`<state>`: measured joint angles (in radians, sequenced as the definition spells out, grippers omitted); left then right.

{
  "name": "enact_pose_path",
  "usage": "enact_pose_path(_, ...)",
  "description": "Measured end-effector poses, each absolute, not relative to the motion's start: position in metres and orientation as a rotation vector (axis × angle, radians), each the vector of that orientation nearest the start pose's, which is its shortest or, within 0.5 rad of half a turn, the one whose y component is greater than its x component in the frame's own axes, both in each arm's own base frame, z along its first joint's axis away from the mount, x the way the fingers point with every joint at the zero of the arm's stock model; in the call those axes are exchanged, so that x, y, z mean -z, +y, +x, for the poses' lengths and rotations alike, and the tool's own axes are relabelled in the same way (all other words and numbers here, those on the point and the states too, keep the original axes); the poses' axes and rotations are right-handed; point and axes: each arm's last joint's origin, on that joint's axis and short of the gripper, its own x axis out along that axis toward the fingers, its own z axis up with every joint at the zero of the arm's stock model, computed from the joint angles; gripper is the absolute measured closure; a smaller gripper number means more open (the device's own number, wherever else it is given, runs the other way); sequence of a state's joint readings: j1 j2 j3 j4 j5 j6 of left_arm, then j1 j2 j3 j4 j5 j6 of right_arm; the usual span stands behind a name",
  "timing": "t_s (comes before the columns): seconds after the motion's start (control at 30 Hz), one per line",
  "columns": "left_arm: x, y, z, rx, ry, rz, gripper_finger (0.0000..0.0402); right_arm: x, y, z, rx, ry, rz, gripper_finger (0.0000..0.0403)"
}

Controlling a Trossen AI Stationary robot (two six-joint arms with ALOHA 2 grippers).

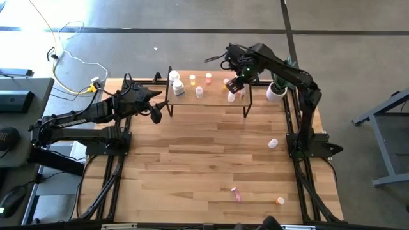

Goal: Pick and place medicine bottles onto shelf by color
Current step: Put the orange pill bottle on the shelf

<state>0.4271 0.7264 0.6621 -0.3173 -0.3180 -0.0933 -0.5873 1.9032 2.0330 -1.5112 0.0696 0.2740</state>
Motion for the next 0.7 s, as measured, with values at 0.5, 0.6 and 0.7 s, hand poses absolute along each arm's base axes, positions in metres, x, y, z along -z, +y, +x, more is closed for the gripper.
enact_pose_path(0.5,-0.287,0.074,0.141,-0.753,0.356,-0.108,0.0151,-0.414,-0.173,0.297,0.663,1.092,0.463,0.0226)
enact_pose_path(0.6,-0.287,0.074,0.141,-0.753,0.356,-0.108,0.0151,-0.423,-0.159,0.299,0.616,1.081,0.408,0.0226)
enact_pose_path(0.7,-0.287,0.074,0.141,-0.751,0.360,-0.099,0.0151,-0.429,-0.144,0.298,0.627,1.075,0.344,0.0226)
